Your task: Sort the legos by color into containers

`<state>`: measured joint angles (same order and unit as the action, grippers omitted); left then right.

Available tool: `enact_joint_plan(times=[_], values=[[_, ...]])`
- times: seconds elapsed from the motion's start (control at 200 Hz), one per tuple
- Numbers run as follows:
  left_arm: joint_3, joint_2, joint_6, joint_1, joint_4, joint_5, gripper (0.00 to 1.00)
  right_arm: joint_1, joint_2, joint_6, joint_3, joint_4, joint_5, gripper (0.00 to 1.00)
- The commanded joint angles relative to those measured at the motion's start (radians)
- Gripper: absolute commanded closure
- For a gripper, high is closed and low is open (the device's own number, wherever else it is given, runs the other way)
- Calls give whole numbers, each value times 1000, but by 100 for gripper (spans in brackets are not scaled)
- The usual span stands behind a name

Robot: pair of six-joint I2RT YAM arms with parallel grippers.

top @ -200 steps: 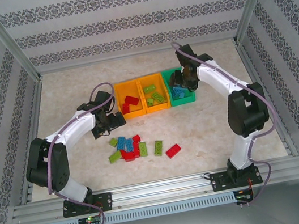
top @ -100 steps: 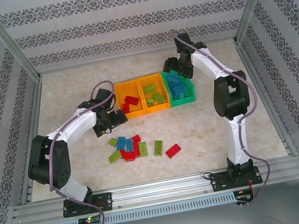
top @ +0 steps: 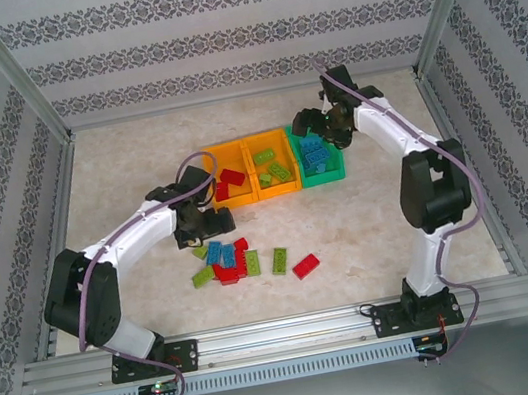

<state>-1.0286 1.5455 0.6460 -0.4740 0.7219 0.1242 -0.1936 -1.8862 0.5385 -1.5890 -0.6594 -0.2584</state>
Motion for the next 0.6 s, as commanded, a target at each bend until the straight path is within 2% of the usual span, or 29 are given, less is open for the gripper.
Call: enact_joint_plan(times=[0.0,0.195,0.425,0.595], values=[[28,-46,-32,-34,46,1,8,-22,65,-40,92,35,-36,11],[27,-61,-18,-61,26,-25,8,-143,172,-47,228,-28,36,12],[72,-117,-10,-61,6,-59,8,-346,294,179,433,-20,87,16],[127,-163,-8,-62,-18,-111,6,-482,277,257,438,-33,72,19]])
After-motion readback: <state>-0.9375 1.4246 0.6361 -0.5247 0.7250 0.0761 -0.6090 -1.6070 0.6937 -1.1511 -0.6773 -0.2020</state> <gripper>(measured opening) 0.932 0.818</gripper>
